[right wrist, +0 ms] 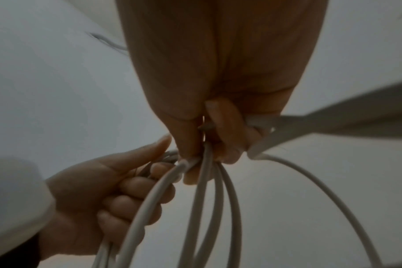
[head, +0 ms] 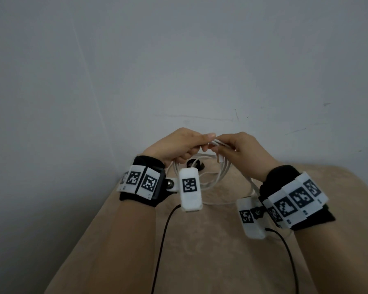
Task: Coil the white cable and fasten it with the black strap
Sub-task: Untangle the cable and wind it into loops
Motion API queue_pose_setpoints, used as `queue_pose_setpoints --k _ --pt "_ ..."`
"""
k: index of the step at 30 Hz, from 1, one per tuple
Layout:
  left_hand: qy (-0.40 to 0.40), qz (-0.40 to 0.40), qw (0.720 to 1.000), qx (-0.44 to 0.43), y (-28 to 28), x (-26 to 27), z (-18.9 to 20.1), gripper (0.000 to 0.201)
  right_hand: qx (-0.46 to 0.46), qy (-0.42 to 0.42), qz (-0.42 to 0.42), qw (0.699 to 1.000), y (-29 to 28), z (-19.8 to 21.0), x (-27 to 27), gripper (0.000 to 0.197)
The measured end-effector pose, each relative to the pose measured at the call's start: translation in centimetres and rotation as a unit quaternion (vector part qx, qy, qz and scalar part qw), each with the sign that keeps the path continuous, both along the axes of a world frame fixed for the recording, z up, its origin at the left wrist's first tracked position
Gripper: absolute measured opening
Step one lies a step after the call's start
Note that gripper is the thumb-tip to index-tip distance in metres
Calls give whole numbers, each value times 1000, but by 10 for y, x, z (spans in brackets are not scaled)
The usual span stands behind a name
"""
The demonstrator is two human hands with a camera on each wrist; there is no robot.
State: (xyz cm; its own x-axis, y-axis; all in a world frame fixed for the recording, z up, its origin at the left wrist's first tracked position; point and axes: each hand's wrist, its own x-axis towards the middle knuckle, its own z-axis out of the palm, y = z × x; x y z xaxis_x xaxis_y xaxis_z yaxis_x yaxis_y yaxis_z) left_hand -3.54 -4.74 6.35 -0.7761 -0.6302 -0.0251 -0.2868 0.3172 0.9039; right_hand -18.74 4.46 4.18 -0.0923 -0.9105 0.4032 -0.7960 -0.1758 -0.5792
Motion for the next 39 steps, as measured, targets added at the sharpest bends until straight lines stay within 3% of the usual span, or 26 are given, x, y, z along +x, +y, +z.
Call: queue_pose_setpoints --k 4,6,8,10,13,16,21,25,29,33,36,39 --pt "20 -8 999 -25 2 -1 1 37 -13 7 3 1000 0 1 2 14" --pt "43 0 999 -21 0 -1 2 38 -24 -34 2 999 1 2 1 17" --pt "66 14 998 -16 -3 2 2 39 -29 -173 13 984 4 7 -1 21" --pt "97 29 995 -1 -8 7 1 40 -50 -323 25 945 7 13 -7 23" --pt "152 57 986 36 -15 15 1 40 -94 -436 12 895 12 16 -23 28" --pt "200 91 974 58 -19 21 2 40 -47 -417 -24 907 16 14 -34 29" --pt "237 141 958 76 -24 24 1 40 150 -325 -11 934 13 5 -30 37" --pt "252 169 948 97 -26 26 1 39 208 -307 -13 928 8 -5 -22 35" --pt "268 191 937 120 -29 27 0 39 244 -346 15 906 5 -12 -16 28" --pt "280 195 931 131 -29 27 0 38 194 -380 14 904 1 -14 -17 26" --pt "290 210 923 139 -30 27 -1 38 91 -352 -25 931 2 -9 -16 22" --pt "295 222 917 148 -32 27 -1 38 16 -264 -36 964 6 -1 -18 26"
